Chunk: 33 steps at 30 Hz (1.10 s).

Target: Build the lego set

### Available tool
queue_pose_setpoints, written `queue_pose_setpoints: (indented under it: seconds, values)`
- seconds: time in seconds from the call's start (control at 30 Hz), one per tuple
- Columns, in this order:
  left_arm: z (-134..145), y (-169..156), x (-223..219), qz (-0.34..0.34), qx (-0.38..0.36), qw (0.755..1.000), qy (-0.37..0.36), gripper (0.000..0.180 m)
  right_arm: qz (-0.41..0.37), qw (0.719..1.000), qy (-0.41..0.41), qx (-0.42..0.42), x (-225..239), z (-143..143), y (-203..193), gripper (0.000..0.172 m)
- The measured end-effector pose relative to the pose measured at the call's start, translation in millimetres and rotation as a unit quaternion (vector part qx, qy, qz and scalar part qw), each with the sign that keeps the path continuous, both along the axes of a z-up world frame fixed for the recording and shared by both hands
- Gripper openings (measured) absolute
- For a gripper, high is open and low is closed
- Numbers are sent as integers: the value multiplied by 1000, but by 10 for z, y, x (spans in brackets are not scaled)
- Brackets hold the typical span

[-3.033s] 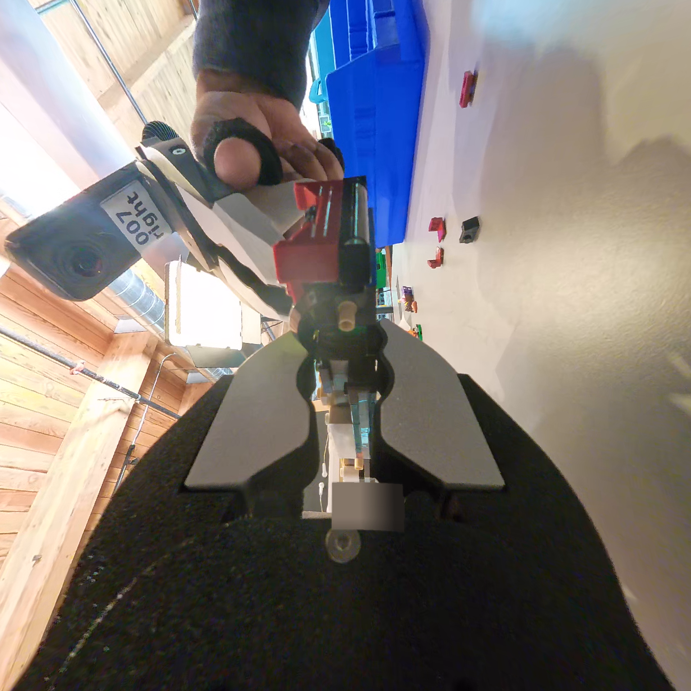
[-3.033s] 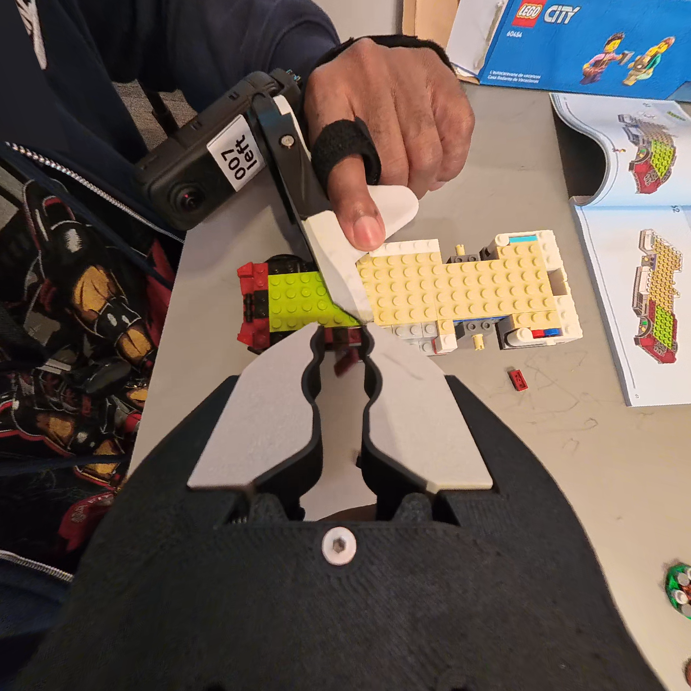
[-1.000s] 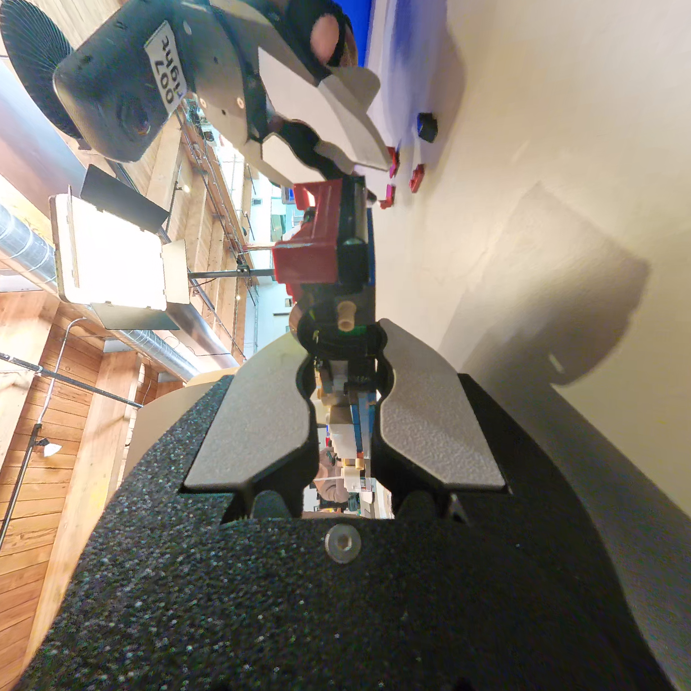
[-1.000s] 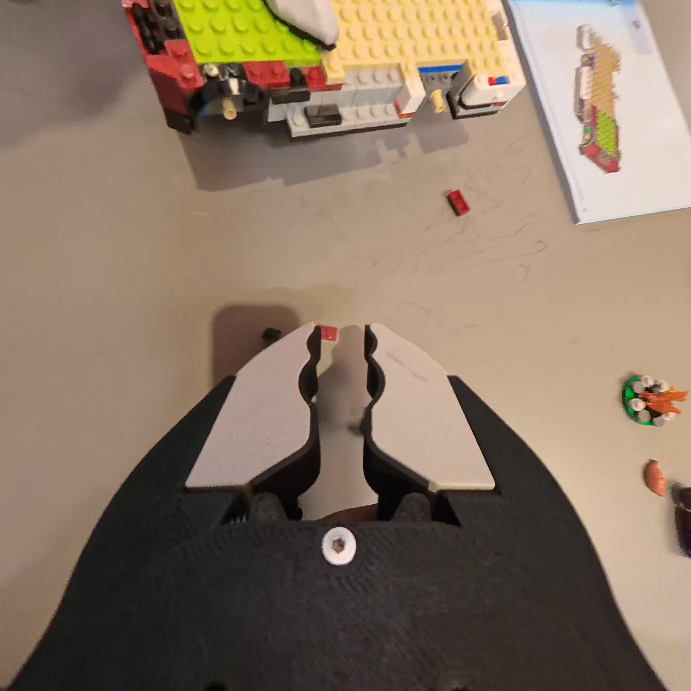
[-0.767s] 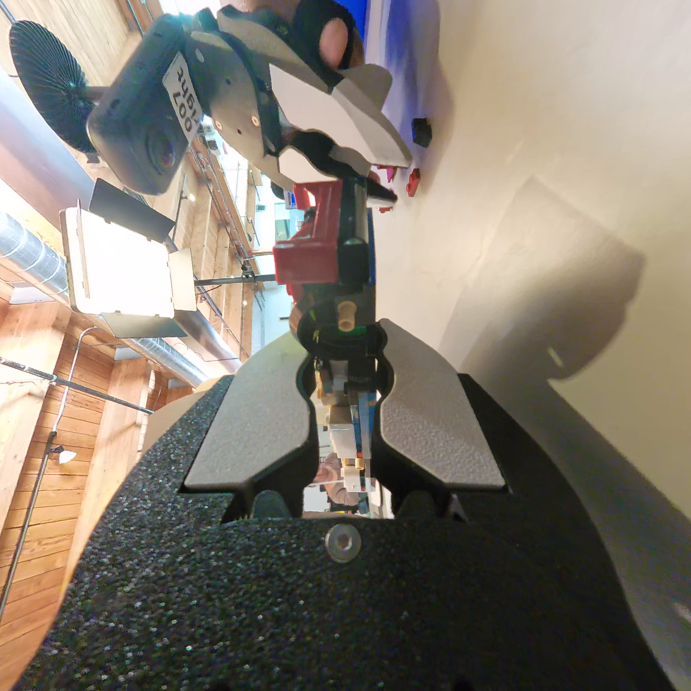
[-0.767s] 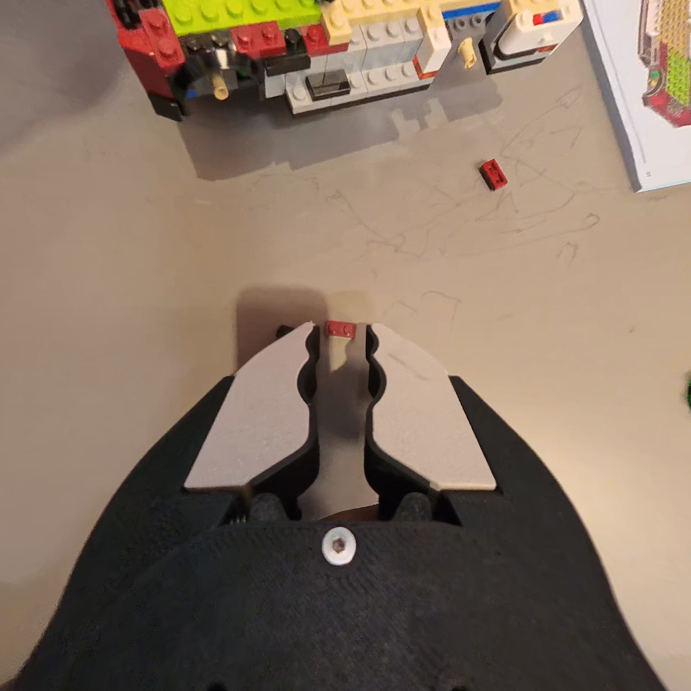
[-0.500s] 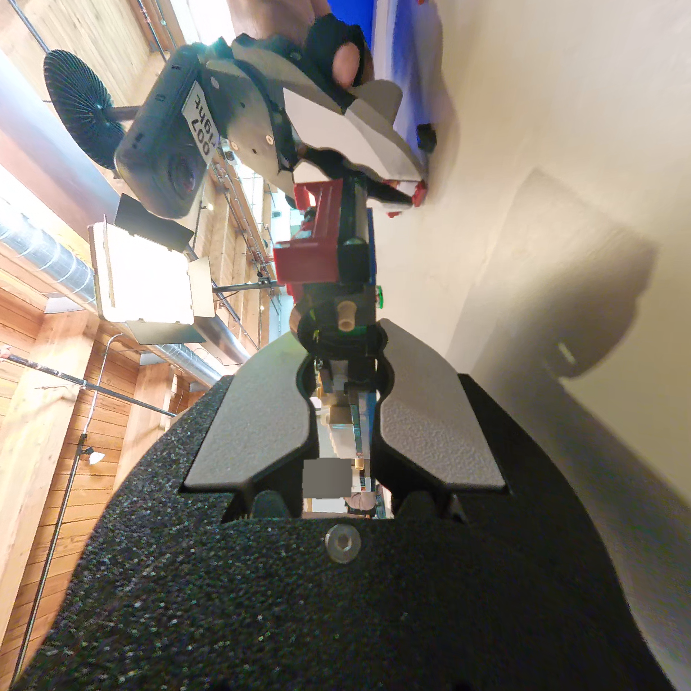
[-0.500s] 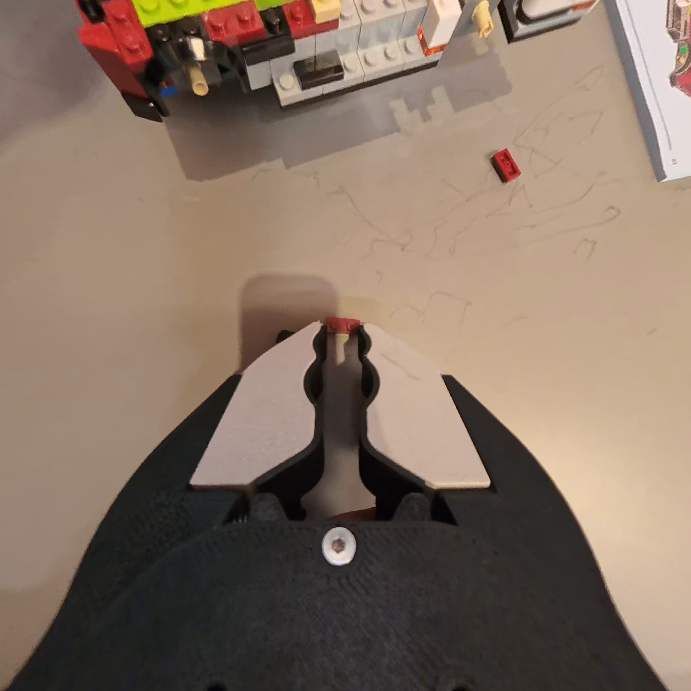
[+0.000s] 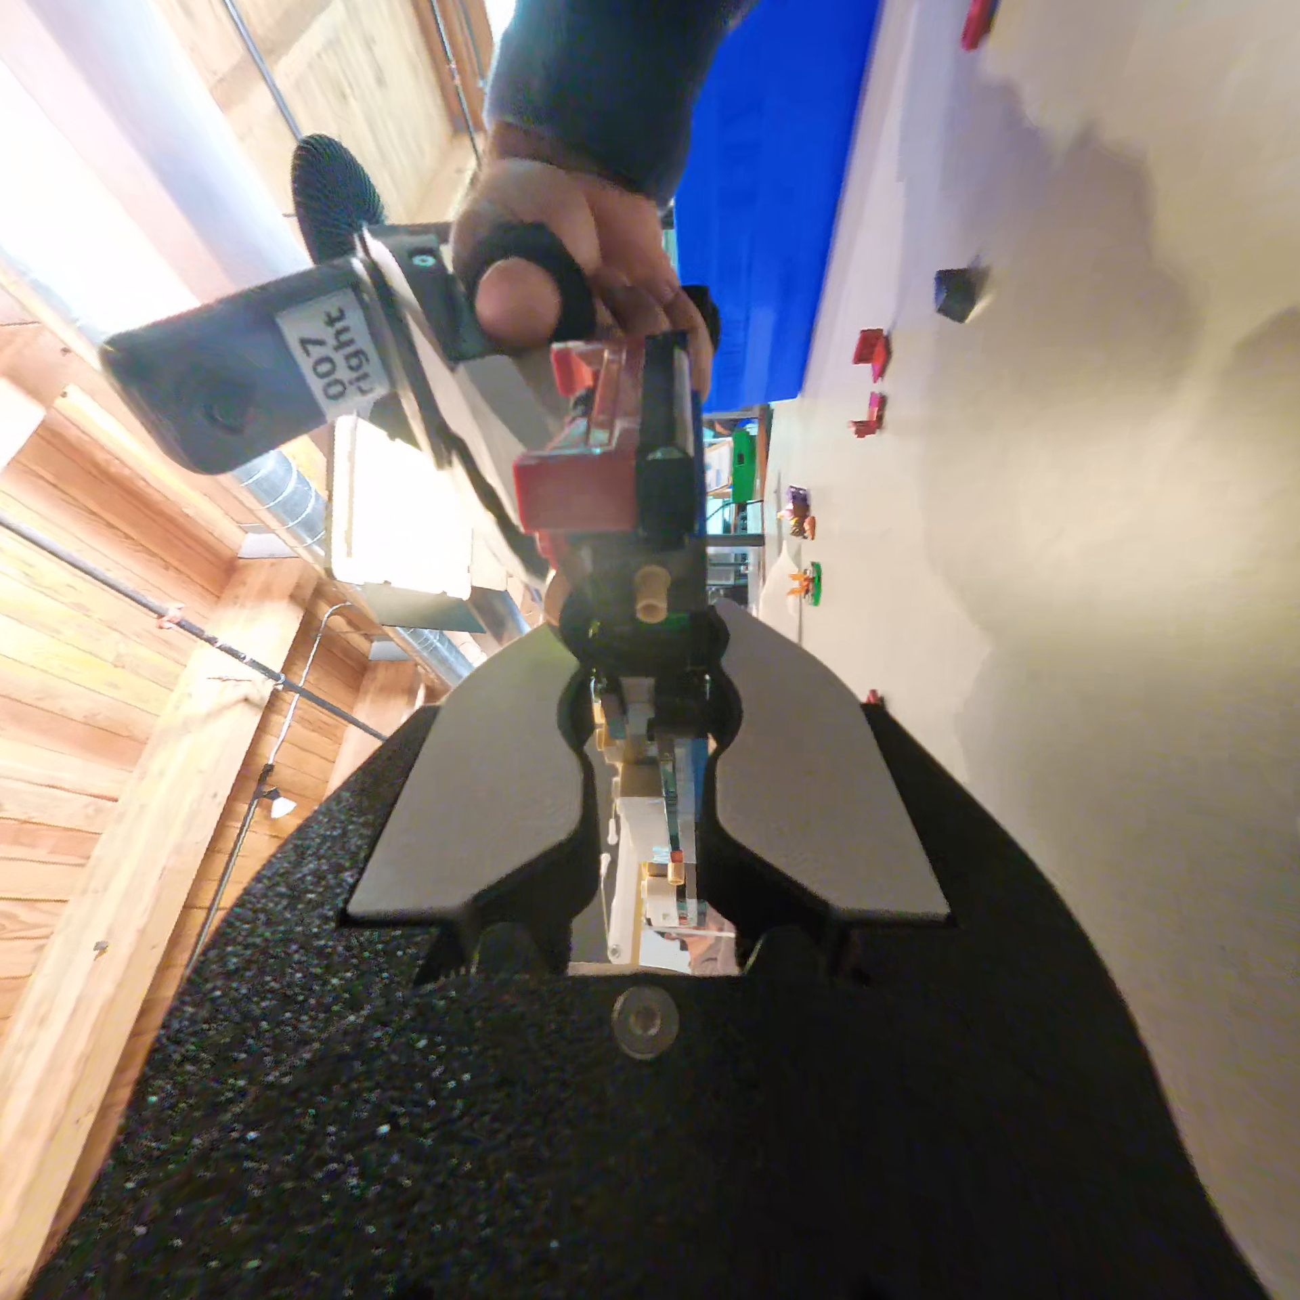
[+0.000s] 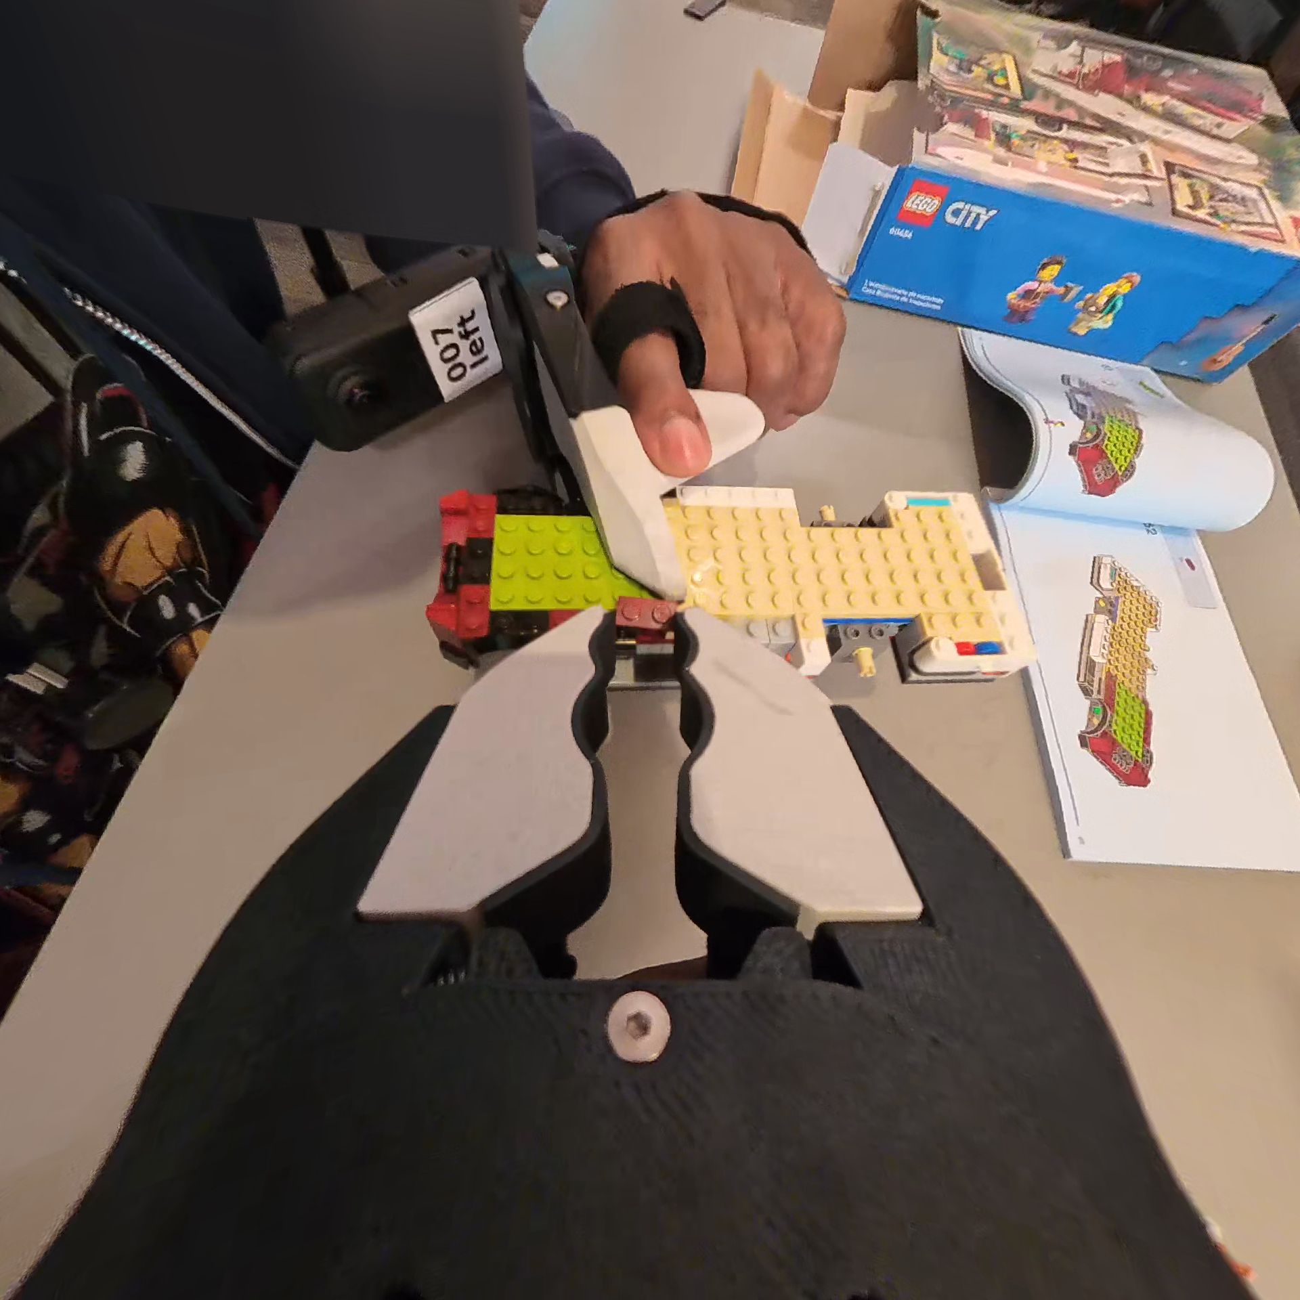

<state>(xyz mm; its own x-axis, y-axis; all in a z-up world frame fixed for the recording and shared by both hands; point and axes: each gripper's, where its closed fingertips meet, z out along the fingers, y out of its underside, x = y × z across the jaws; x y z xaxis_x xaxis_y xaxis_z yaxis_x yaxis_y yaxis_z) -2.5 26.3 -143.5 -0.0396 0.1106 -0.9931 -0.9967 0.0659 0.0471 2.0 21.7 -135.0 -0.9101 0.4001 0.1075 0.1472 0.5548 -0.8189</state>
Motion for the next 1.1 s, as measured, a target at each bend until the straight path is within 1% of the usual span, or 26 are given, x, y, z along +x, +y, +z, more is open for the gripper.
queue_pose_setpoints:
  seconds: [0.13, 0.37, 0.87, 1.1]
  values:
    - [44, -16, -14, -1, 9, 1000, -4, 28, 6, 1000, -14, -24, 24, 26, -18, 15]
    - [55, -18, 18, -7, 16, 1000, 1, 28, 10, 1000, -11, -23, 42, 46, -28, 15]
    - [88, -49, 33, -11, 28, 1000, 5, 28, 28, 998, -20, -53, 100, 90, -69, 15]
    - [98, -58, 30, -13, 32, 999, 3, 28, 28, 998, -15, -56, 105, 110, -77, 17]
